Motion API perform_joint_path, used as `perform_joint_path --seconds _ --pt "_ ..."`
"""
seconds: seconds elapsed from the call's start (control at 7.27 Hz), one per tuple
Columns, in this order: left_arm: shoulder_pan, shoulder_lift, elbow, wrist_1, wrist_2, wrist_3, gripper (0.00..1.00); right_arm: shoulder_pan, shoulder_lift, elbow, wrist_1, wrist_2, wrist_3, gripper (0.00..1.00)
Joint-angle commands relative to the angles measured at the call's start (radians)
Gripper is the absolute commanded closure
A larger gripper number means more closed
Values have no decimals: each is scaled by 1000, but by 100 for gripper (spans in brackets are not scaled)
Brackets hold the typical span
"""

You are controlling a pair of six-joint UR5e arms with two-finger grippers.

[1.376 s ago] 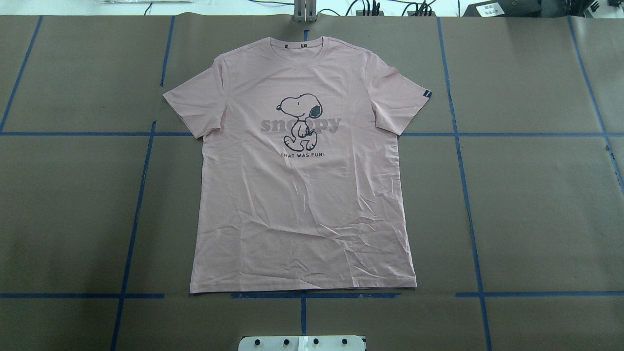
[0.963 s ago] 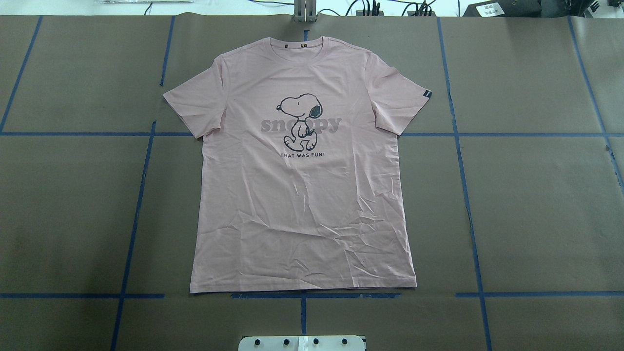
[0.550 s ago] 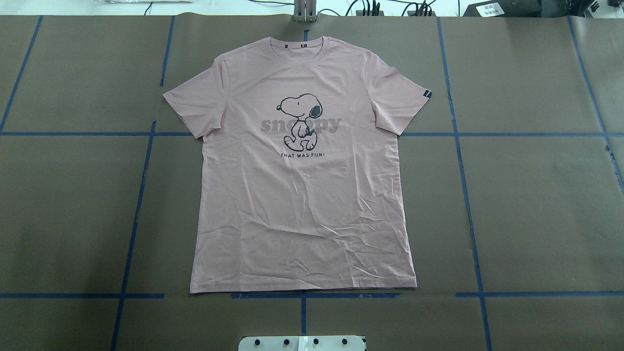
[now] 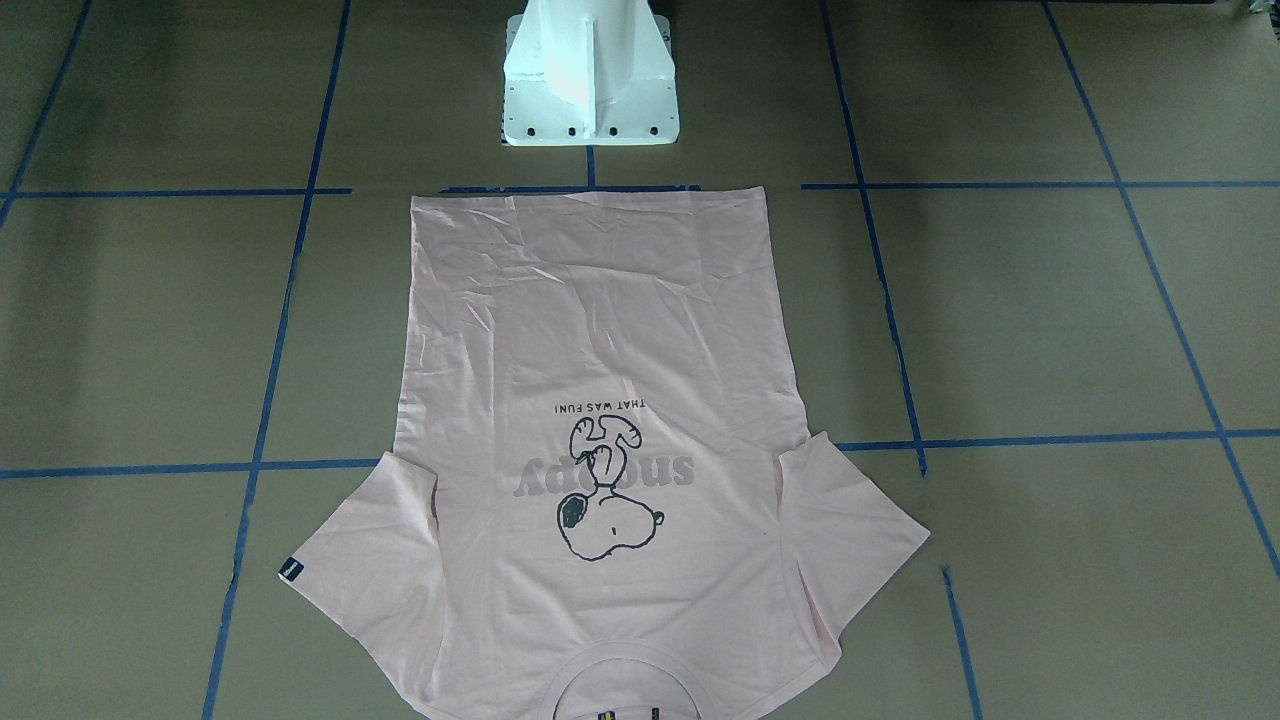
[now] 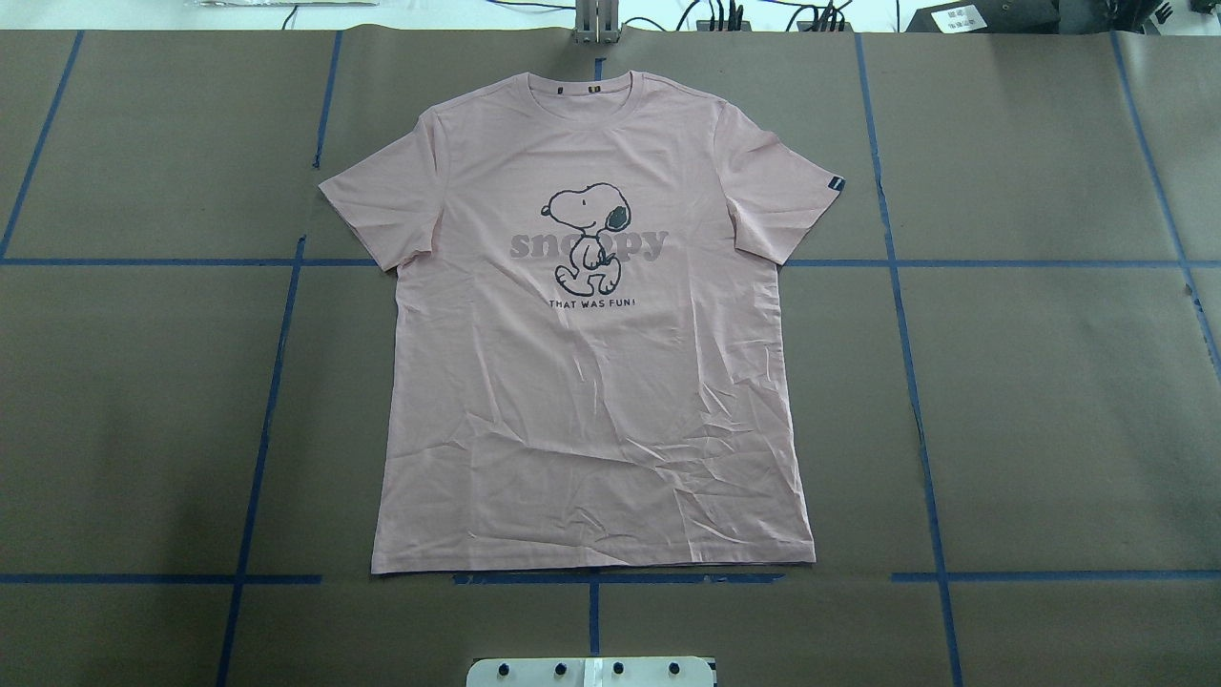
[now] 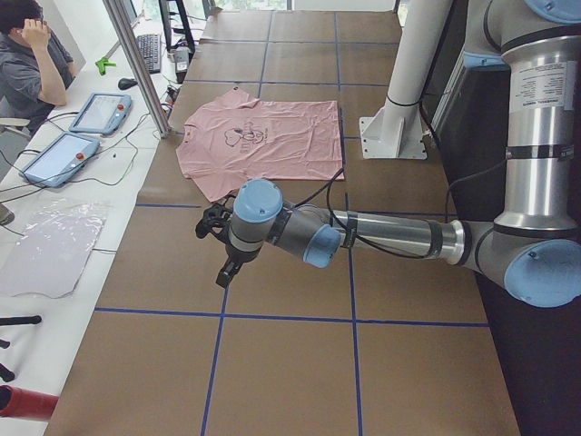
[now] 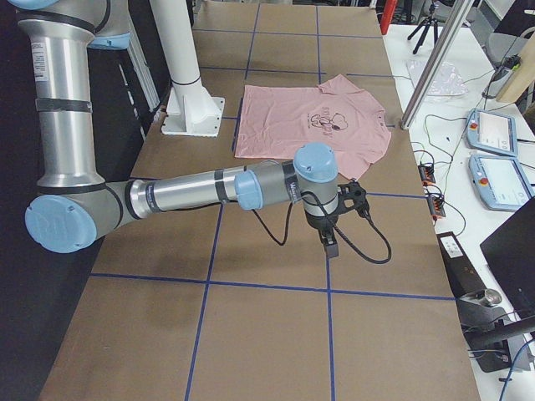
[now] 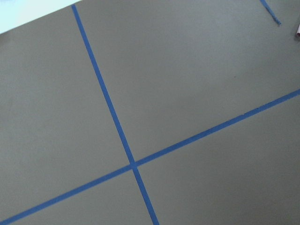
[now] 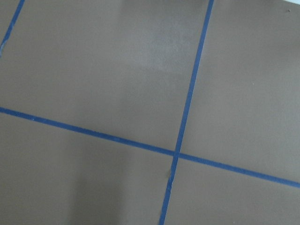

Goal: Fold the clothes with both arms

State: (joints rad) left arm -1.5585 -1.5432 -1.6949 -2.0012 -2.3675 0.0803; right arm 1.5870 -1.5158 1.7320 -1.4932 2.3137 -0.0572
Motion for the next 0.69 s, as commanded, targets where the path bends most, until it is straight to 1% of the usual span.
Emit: perform_joint_path --seconds 0.0,0.14,0.28,0.41,0.55 --pt "5 -159 117 -161 -2 -1 0 -24 86 -86 71 12 8 0" --pt "8 -210 171 -177 -7 -4 0 -24 144 -171 112 97 95 0" --pt "9 -253 202 -188 -7 -22 0 -57 205 -214 170 111 118 0" --pt "15 -256 198 -249 -7 -87 0 -120 247 -219 182 102 217 0" --pt "56 -256 195 -314 -7 -158 0 -183 279 -221 239 70 320 0"
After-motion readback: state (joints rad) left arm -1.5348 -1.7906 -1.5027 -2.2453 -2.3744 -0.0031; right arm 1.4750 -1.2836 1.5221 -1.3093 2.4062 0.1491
